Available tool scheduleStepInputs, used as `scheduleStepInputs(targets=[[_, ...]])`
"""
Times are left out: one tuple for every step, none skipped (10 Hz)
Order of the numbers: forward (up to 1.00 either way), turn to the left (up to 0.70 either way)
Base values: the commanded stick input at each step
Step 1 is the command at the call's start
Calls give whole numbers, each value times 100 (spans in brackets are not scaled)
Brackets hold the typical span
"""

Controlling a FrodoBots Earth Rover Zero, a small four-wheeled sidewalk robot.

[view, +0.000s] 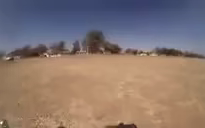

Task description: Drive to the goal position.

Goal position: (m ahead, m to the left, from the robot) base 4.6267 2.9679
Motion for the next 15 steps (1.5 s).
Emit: scheduleStepInputs(targets=[[100,0],[100,0],[100,0],[100,0],[100,0],[100,0],[100,0],[100,0],[100,0],[100,0],[100,0],[100,0],[100,0],[100,0],[100,0]])
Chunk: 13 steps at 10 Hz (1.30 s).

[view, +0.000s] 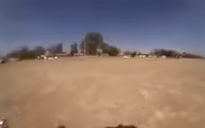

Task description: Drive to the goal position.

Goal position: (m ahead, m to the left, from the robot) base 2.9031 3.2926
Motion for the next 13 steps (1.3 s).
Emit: scheduleStepInputs(targets=[[100,0],[100,0],[100,0],[100,0],[100,0],[100,0],[100,0],[100,0],[100,27],[100,27],[100,27],[100,27],[100,27]])
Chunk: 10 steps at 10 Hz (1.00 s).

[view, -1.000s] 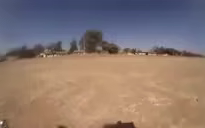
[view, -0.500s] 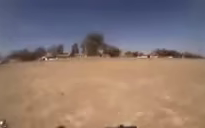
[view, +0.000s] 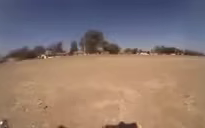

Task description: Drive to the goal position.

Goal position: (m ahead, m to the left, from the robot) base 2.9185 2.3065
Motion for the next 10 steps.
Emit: scheduleStepInputs(targets=[[100,27],[100,27],[100,27],[100,27],[100,27],[100,27],[100,27],[100,27],[100,27],[100,27]])
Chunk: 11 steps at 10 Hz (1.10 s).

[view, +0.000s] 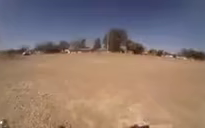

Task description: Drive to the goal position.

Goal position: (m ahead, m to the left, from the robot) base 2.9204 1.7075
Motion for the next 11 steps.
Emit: scheduleStepInputs(targets=[[100,27],[100,27],[100,27],[100,27],[100,27],[100,27],[100,27],[100,27],[100,27],[100,27],[100,27]])
